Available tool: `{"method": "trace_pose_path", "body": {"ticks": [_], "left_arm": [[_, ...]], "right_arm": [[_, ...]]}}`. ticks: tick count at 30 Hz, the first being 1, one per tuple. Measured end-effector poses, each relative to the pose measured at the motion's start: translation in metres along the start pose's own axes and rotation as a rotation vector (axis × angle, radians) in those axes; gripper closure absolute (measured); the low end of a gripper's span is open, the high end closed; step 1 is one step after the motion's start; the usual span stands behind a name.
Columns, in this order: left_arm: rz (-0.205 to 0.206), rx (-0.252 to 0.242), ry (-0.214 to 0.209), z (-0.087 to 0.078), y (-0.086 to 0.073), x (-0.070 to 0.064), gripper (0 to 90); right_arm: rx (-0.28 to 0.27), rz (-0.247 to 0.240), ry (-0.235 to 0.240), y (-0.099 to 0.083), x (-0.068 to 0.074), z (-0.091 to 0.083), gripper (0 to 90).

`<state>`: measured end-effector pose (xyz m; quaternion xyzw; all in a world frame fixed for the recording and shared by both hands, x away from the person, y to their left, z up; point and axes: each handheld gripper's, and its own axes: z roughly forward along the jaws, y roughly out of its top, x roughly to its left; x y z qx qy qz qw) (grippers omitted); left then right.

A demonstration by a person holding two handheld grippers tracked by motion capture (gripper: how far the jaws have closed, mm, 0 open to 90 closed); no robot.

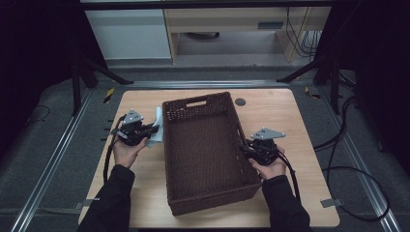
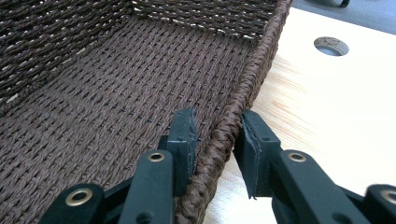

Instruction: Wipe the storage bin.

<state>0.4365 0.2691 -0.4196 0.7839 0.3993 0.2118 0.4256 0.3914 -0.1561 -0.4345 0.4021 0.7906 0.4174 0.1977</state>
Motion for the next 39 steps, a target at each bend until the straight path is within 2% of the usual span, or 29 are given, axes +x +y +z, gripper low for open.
{"method": "trace_pose_path", "body": {"ticks": [2,9,12,15,18,21,23,27,31,37,39], "left_arm": [[0.003,0.024,-0.005,0.004,-0.003,-0.002,80.4],[-0.032,0.128,-0.026,0.023,-0.029,-0.002,80.4],[-0.024,0.195,-0.020,0.031,-0.040,-0.004,80.4],[-0.013,0.230,-0.028,0.033,-0.046,-0.006,80.4],[-0.021,0.187,-0.029,0.026,-0.042,-0.006,80.4],[-0.041,0.083,-0.037,0.007,-0.028,-0.006,80.4],[-0.034,0.027,-0.042,-0.006,-0.020,-0.008,80.4],[-0.009,-0.017,-0.044,-0.022,-0.014,-0.013,80.5],[0.003,0.029,-0.050,-0.016,-0.020,-0.017,80.5],[-0.017,0.127,-0.071,0.002,-0.041,-0.022,80.6],[-0.011,0.152,-0.070,0.004,-0.046,-0.024,80.6]], "right_arm": [[0.000,0.000,0.000,0.000,0.000,0.000,68.5],[0.000,-0.002,-0.002,0.000,0.000,0.000,68.6],[0.000,-0.001,-0.003,0.000,0.000,0.000,68.5],[0.001,0.001,-0.003,0.000,0.000,0.000,68.5],[0.001,0.000,-0.003,0.000,0.000,0.000,68.4],[0.001,0.001,-0.003,0.000,0.000,0.000,68.4],[0.001,0.001,-0.004,0.000,0.000,0.000,68.4],[0.001,0.002,-0.003,0.000,0.000,0.000,68.3],[0.001,0.002,-0.003,0.000,0.000,0.000,68.3],[0.002,0.004,-0.007,0.000,0.000,0.000,68.4],[0.002,0.006,-0.007,0.000,0.000,0.000,68.5]]}}
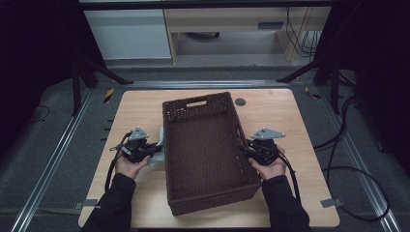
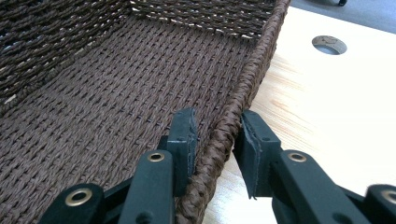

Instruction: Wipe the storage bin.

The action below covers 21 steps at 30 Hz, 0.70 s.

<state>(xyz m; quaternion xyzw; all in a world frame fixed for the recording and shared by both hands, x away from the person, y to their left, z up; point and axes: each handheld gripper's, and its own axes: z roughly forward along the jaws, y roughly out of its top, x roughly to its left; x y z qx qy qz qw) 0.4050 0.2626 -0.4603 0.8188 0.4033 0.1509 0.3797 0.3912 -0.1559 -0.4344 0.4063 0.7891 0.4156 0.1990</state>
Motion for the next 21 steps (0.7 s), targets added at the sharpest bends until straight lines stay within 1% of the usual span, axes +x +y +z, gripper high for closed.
{"method": "trace_pose_path", "body": {"ticks": [2,4,7,9,11,12,14,15,18,20,21], "left_arm": [[0.010,0.034,0.005,0.003,-0.005,-0.002,80.6],[0.015,0.050,0.003,0.006,-0.008,-0.003,80.6],[0.017,0.048,-0.001,0.006,-0.008,-0.004,80.6],[0.020,0.033,-0.003,0.002,-0.005,-0.005,80.6],[0.031,-0.001,0.001,-0.005,0.000,-0.008,80.7],[0.034,-0.031,0.002,-0.011,0.003,-0.009,80.6],[0.047,-0.063,0.011,-0.020,0.008,-0.011,80.6],[0.045,-0.094,0.007,-0.025,0.011,-0.012,80.6],[0.046,-0.142,0.002,-0.037,0.016,-0.013,80.6],[0.050,-0.151,0.000,-0.040,0.017,-0.014,80.6],[0.053,-0.146,-0.001,-0.040,0.017,-0.015,80.7]], "right_arm": [[0.000,0.000,-0.002,0.000,0.000,0.000,68.6],[0.000,0.002,-0.003,0.000,0.000,0.000,68.6],[0.001,0.005,-0.005,0.000,0.000,0.000,68.7],[0.000,0.008,-0.005,0.000,0.000,0.000,68.8],[-0.001,0.010,-0.009,0.000,0.000,0.000,69.0],[0.000,0.012,-0.010,0.000,0.000,0.000,69.1],[0.001,0.014,-0.016,0.001,0.001,0.001,69.2],[0.000,0.012,-0.020,0.001,0.001,0.001,69.2],[0.002,0.016,-0.034,0.002,0.001,0.002,69.3],[0.002,0.019,-0.041,0.002,0.001,0.003,69.3],[0.001,0.020,-0.042,0.002,0.001,0.003,69.2]]}}
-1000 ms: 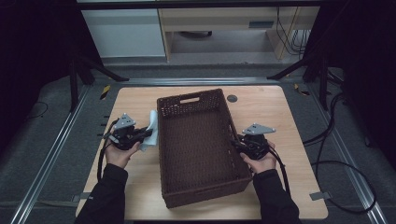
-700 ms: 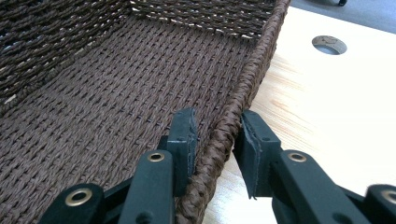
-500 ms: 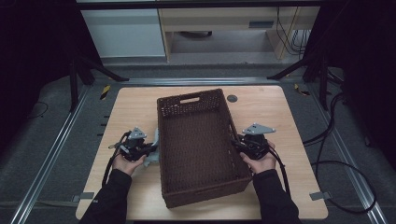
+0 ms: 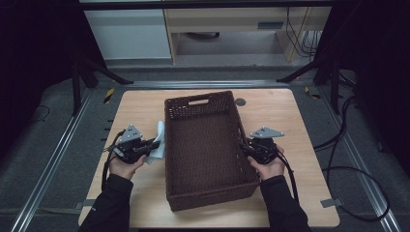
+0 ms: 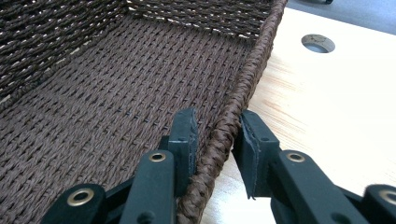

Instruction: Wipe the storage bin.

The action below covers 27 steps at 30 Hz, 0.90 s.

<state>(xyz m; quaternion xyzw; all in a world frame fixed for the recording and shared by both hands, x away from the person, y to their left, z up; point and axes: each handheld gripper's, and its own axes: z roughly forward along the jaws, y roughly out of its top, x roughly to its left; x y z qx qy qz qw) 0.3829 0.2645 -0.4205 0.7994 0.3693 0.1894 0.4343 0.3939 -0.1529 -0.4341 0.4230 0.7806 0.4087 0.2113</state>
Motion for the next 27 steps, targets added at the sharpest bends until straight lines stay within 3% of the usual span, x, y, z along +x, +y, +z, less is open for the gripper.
{"method": "trace_pose_path", "body": {"ticks": [5,12,16,19,22,27], "left_arm": [[0.006,0.073,-0.003,0.012,-0.011,-0.002,80.7],[-0.010,0.164,-0.019,0.026,-0.031,-0.003,80.8],[-0.001,0.202,-0.027,0.029,-0.038,-0.008,80.8],[0.010,0.193,-0.029,0.026,-0.037,-0.011,80.8],[0.006,0.148,-0.030,0.017,-0.032,-0.011,80.8],[0.021,0.055,-0.025,-0.002,-0.018,-0.014,80.8]], "right_arm": [[-0.005,-0.001,-0.003,0.000,0.000,0.000,67.1],[-0.036,0.003,-0.023,0.001,-0.001,-0.005,54.5],[-0.051,0.010,-0.015,0.002,-0.003,-0.011,54.1],[-0.039,0.019,0.005,0.000,-0.004,-0.013,58.6],[-0.031,0.021,0.023,0.001,-0.001,-0.012,65.7],[-0.018,0.033,-0.022,0.002,0.004,-0.009,70.6]]}}
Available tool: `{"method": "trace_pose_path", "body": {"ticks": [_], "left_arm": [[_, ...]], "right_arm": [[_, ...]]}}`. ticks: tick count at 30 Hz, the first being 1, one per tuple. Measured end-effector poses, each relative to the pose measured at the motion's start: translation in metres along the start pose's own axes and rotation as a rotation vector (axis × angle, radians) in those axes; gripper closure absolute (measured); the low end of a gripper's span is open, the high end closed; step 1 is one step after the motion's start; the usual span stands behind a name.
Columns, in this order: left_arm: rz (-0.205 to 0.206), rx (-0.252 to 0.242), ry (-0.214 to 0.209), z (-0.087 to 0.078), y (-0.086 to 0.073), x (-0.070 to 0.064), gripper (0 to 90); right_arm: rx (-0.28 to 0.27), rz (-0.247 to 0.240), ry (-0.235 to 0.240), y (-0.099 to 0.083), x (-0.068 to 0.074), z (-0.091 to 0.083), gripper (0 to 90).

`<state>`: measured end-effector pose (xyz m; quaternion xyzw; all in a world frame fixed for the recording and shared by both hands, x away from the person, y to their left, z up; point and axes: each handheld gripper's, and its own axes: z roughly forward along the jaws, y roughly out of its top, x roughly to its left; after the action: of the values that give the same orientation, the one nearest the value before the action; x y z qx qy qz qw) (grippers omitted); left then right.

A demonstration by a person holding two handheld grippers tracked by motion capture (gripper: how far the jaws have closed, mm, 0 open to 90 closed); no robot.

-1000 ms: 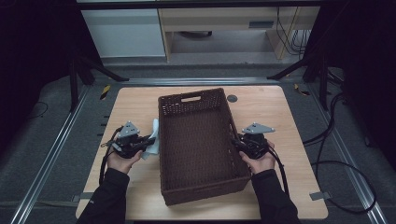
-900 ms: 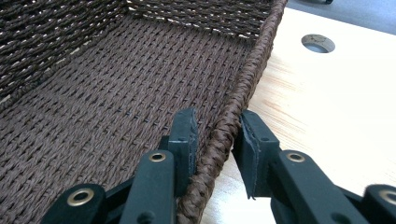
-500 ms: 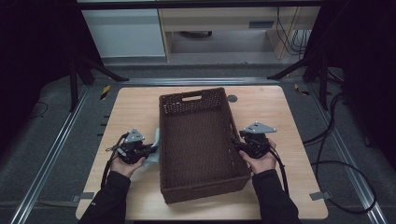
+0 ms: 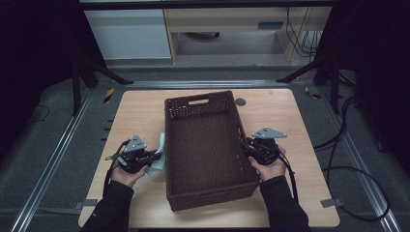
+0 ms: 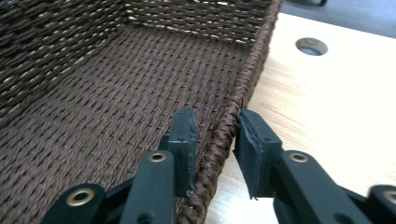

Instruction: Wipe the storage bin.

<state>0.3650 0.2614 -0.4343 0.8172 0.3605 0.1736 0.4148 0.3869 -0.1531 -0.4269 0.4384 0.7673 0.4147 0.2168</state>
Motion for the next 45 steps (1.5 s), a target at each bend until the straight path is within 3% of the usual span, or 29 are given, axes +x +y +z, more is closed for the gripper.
{"method": "trace_pose_path", "body": {"ticks": [5,9,12,15,20,25,30,37,41,45], "left_arm": [[0.017,-0.052,-0.003,-0.011,0.008,-0.006,80.8],[0.033,-0.039,-0.013,-0.009,0.008,-0.009,80.8],[0.039,0.002,-0.023,-0.001,0.004,-0.011,80.8],[0.039,0.045,-0.025,0.008,-0.002,-0.012,80.8],[0.027,0.114,-0.033,0.022,-0.012,-0.010,80.8],[0.022,0.159,-0.046,0.027,-0.020,-0.012,80.8],[0.027,0.118,-0.048,0.018,-0.016,-0.016,80.8],[0.043,-0.033,-0.036,-0.015,0.001,-0.022,80.8],[0.074,-0.042,-0.043,-0.019,0.003,-0.028,80.8],[0.060,0.014,-0.048,-0.009,-0.004,-0.025,80.8]], "right_arm": [[-0.011,0.005,-0.037,0.002,0.001,0.001,73.2],[-0.021,0.015,-0.064,0.002,0.000,0.002,73.4],[-0.028,0.035,-0.083,0.002,-0.002,0.003,73.1],[-0.033,0.043,-0.069,0.002,-0.003,0.002,71.2],[-0.070,0.041,-0.042,0.004,-0.006,-0.006,58.8],[-0.010,0.004,-0.031,0.000,-0.005,-0.006,56.3],[0.033,-0.010,-0.030,-0.001,-0.004,-0.002,64.1],[0.049,0.033,-0.066,-0.001,-0.002,0.002,70.2],[0.044,0.052,-0.081,0.001,-0.003,0.005,70.0],[0.032,0.061,-0.066,0.000,-0.005,0.006,67.3]]}}
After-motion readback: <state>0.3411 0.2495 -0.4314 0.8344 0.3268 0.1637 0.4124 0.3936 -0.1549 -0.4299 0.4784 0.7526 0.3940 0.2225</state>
